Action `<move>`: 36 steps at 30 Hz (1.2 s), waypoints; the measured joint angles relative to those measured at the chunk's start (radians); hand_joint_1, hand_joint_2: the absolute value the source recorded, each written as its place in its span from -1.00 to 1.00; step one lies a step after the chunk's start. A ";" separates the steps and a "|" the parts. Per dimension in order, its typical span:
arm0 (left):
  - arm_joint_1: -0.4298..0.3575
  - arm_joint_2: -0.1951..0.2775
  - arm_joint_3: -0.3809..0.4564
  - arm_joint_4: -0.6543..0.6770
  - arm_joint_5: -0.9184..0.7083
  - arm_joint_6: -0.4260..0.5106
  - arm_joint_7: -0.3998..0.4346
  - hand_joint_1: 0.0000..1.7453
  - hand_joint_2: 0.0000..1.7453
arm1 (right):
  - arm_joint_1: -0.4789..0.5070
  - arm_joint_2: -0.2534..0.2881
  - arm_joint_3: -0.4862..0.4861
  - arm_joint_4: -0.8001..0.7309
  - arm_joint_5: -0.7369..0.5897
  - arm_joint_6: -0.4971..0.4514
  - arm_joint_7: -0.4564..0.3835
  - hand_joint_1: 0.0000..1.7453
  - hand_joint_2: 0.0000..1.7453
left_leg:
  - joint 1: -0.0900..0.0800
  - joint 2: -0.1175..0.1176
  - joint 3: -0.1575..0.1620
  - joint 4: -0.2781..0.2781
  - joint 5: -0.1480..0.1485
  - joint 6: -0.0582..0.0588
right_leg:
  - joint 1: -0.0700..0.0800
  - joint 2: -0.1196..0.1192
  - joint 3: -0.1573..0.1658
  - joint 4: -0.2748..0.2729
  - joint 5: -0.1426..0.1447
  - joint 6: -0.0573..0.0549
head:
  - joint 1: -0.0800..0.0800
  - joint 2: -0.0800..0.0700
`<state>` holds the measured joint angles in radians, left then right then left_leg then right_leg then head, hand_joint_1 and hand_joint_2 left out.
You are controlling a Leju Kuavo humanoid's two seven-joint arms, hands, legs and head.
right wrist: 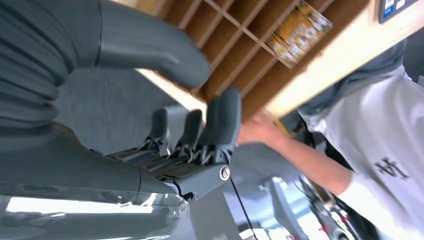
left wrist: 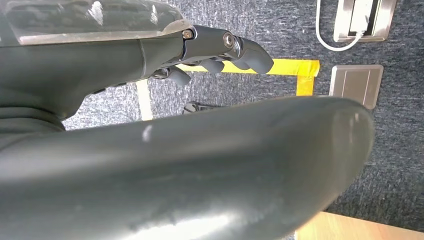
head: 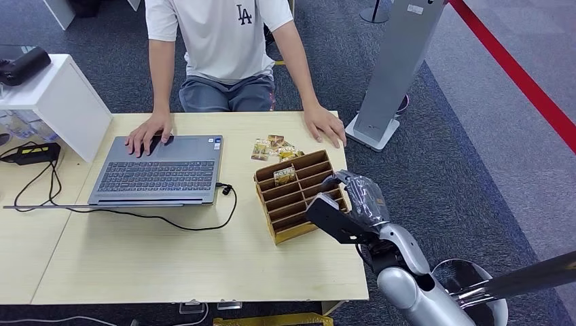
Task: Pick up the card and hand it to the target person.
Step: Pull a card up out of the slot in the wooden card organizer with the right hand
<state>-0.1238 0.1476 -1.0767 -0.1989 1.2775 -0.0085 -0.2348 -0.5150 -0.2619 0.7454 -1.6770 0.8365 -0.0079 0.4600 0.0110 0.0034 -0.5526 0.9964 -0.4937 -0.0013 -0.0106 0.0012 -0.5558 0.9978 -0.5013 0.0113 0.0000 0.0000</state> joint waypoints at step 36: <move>0.000 0.008 -0.002 0.001 0.002 0.001 0.015 -1.00 -1.00 | -0.298 0.157 0.313 0.621 -0.071 0.027 0.006 -0.25 1.00 | 0.001 -0.003 0.001 -0.002 0.001 0.000 | 0.001 -0.003 0.003 -0.002 0.000 0.000 | 0.000 0.000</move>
<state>-0.1236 0.1551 -1.0784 -0.1982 1.2799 -0.0075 -0.2201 -0.8134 -0.1051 1.0587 -1.0565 0.7652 0.0194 0.4659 0.0116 0.0008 -0.5513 0.9943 -0.4930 -0.0012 -0.0100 -0.0016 -0.5526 0.9959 -0.5014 0.0112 0.0000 0.0000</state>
